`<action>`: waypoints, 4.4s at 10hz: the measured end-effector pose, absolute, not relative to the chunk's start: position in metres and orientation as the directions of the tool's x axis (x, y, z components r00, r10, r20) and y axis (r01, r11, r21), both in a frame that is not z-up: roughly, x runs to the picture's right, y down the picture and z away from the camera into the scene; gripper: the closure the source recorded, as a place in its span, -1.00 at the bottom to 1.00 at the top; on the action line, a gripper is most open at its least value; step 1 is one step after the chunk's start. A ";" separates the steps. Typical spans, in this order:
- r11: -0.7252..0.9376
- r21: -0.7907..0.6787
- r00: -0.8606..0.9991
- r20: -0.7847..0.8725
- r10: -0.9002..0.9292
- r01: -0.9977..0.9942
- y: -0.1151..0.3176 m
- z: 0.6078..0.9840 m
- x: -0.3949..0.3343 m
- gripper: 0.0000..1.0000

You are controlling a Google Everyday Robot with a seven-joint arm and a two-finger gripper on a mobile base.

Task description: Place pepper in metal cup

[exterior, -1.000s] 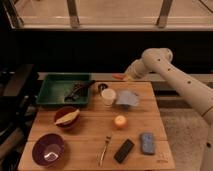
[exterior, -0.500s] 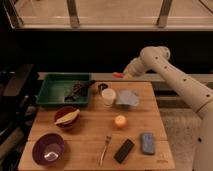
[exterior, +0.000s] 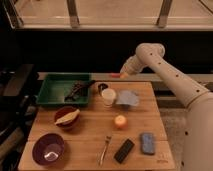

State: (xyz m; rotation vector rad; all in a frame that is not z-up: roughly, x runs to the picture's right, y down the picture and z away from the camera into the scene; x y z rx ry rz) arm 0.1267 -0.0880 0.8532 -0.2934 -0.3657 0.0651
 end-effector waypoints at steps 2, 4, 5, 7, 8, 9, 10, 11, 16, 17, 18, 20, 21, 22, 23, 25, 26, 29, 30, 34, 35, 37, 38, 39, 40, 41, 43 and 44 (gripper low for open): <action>0.956 -0.290 0.928 0.366 0.063 0.050 -0.089 0.854 0.117 1.00; 0.951 -0.292 0.922 0.388 0.019 0.103 -0.088 0.855 0.099 1.00; 0.951 -0.292 0.922 0.387 0.020 0.102 -0.088 0.854 0.100 1.00; 0.951 -0.292 0.922 0.387 0.020 0.102 -0.088 0.855 0.100 1.00; 0.951 -0.292 0.921 0.389 0.019 0.104 -0.088 0.854 0.098 1.00; 0.950 -0.292 0.922 0.388 0.018 0.105 -0.088 0.854 0.100 1.00; 0.950 -0.287 0.920 0.392 0.001 0.121 -0.086 0.856 0.099 1.00; 0.949 -0.280 0.915 0.402 -0.020 0.144 -0.082 0.860 0.091 1.00; 0.917 -0.250 0.877 0.449 -0.173 0.310 -0.062 0.881 0.038 1.00; 0.910 -0.253 0.876 0.443 -0.193 0.328 -0.059 0.884 0.038 1.00; 0.905 -0.255 0.877 0.434 -0.207 0.340 -0.058 0.886 0.038 1.00; 0.899 -0.268 0.886 0.408 -0.219 0.346 -0.056 0.891 0.045 1.00; 0.899 -0.275 0.892 0.395 -0.219 0.342 -0.056 0.893 0.051 1.00; 0.898 -0.279 0.897 0.384 -0.221 0.341 -0.055 0.896 0.053 1.00; 0.898 -0.281 0.900 0.375 -0.222 0.338 -0.055 0.898 0.055 1.00; 0.900 -0.283 0.908 0.353 -0.224 0.332 -0.055 0.902 0.063 1.00; 0.900 -0.282 0.909 0.350 -0.225 0.332 -0.055 0.904 0.063 1.00; 0.899 -0.284 0.912 0.340 -0.230 0.332 -0.058 0.911 0.063 1.00; 0.897 -0.285 0.911 0.339 -0.236 0.339 -0.058 0.912 0.062 1.00; 0.882 -0.294 0.900 0.349 -0.260 0.369 -0.055 0.919 0.057 0.96; 0.874 -0.302 0.896 0.354 -0.268 0.381 -0.052 0.921 0.054 0.78; 0.862 -0.310 0.889 0.362 -0.282 0.400 -0.048 0.925 0.049 0.41; 0.857 -0.315 0.886 0.365 -0.287 0.408 -0.046 0.926 0.047 0.21; 0.853 -0.318 0.883 0.367 -0.292 0.414 -0.045 0.928 0.046 -0.03; 0.851 -0.322 0.883 0.367 -0.292 0.415 -0.044 0.929 0.046 -0.19; 0.849 -0.325 0.883 0.367 -0.293 0.417 -0.043 0.930 0.046 -0.40; 0.845 -0.331 0.883 0.365 -0.295 0.419 -0.042 0.931 0.045 -0.60; 0.845 -0.333 0.883 0.364 -0.295 0.419 -0.042 0.931 0.045 -0.60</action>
